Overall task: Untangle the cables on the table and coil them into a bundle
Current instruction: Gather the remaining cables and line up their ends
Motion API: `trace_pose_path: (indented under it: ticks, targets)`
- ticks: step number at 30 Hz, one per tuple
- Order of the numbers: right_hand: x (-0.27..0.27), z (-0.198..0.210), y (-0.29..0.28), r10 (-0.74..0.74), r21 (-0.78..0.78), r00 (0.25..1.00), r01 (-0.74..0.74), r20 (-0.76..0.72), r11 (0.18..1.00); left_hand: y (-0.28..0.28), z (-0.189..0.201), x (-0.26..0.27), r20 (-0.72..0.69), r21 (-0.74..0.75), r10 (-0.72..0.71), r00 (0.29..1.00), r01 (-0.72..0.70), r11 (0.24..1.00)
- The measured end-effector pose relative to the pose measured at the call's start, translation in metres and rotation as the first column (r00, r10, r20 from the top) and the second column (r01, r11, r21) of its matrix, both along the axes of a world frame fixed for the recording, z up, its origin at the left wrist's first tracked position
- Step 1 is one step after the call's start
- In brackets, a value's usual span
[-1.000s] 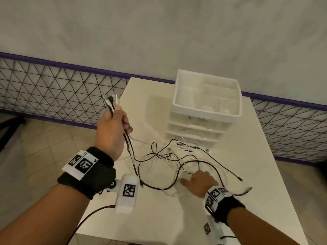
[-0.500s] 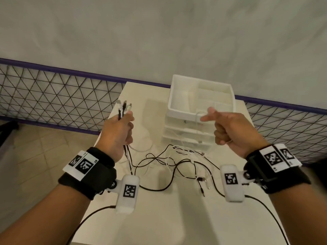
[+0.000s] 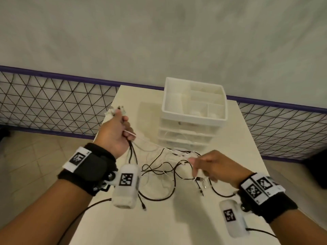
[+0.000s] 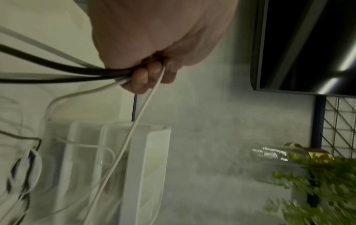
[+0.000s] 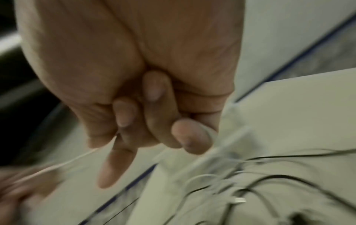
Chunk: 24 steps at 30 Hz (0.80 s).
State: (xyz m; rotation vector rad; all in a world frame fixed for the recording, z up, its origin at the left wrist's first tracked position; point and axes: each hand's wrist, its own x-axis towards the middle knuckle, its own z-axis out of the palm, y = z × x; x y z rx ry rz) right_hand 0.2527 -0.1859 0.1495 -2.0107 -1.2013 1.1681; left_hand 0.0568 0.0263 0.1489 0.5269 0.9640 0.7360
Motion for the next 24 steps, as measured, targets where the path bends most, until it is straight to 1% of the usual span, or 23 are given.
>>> trace_pose_path:
  ticks: [2,3,6,8,9,10,11,12,14,15,16,17,18,19,20,22,24]
  targets:
    - [0.029,-0.016,-0.015,-0.189,-0.025,0.98,0.188,-0.056,0.982,0.01,-0.002,-0.011,-0.003,-0.006,0.067,0.998,-0.067,0.998]
    - [0.042,-0.023,-0.022,-0.263,-0.029,0.963,0.262,-0.055,0.965,0.013,-0.003,-0.015,-0.006,-0.009,0.103,0.995,-0.103,0.995]
    - [0.07,-0.04,-0.035,-0.385,-0.055,0.92,0.389,0.066,0.92,0.017,-0.004,-0.023,0.009,-0.023,0.214,0.977,-0.213,0.977]
    - [0.078,-0.043,-0.036,-0.466,-0.042,0.877,0.473,0.121,0.88,0.015,0.0,-0.028,0.048,-0.005,0.213,0.976,-0.213,0.977]
    - [0.079,-0.041,-0.033,-0.494,-0.004,0.857,0.5,0.146,0.866,0.013,0.003,-0.029,0.038,0.043,0.169,0.985,-0.17,0.984]
    - [0.077,-0.037,-0.026,-0.502,0.059,0.847,0.5,0.176,0.864,0.008,0.005,-0.028,0.004,0.113,0.1,0.995,-0.1,0.989]
    - [0.072,-0.028,-0.018,-0.486,0.125,0.848,0.47,0.21,0.874,0.002,0.008,-0.024,-0.05,0.196,0.015,0.999,-0.005,0.981]
    - [0.062,-0.015,-0.007,-0.444,0.182,0.864,0.41,0.237,0.894,-0.007,0.011,-0.017,-0.116,0.285,-0.075,0.99,0.106,0.953]
    - [0.032,0.019,0.017,-0.276,0.243,0.921,0.211,0.276,0.947,-0.03,0.019,0.001,-0.255,0.444,-0.216,0.943,0.313,0.84]
    - [0.015,0.035,0.029,-0.174,0.259,0.936,0.094,0.306,0.961,-0.043,0.024,0.012,-0.309,0.499,-0.248,0.918,0.379,0.78]
    - [-0.001,0.05,0.038,-0.09,0.273,0.937,-0.007,0.338,0.962,-0.054,0.028,0.022,-0.345,0.537,-0.268,0.899,0.424,0.729]
    - [-0.014,0.063,0.046,-0.036,0.299,0.932,-0.079,0.361,0.951,-0.064,0.032,0.03,-0.358,0.563,-0.293,0.886,0.456,0.69]
    - [-0.024,0.074,0.052,-0.02,0.337,0.928,-0.115,0.372,0.934,-0.07,0.034,0.036,-0.352,0.577,-0.324,0.878,0.476,0.664]
    - [-0.028,0.083,0.055,-0.04,0.386,0.931,-0.111,0.362,0.916,-0.073,0.037,0.039,-0.338,0.576,-0.349,0.874,0.485,0.658]
    - [-0.027,0.091,0.056,-0.082,0.43,0.938,-0.076,0.338,0.9,-0.072,0.039,0.038,-0.324,0.566,-0.351,0.879,0.477,0.672]
    - [-0.011,0.096,0.05,-0.162,0.468,0.95,0.019,0.267,0.883,-0.058,0.043,0.028,-0.298,0.536,-0.283,0.912,0.405,0.74]
    - [0.014,0.088,0.039,-0.202,0.428,0.962,0.105,0.186,0.898,-0.039,0.044,0.014,-0.258,0.505,-0.177,0.95,0.289,0.813]
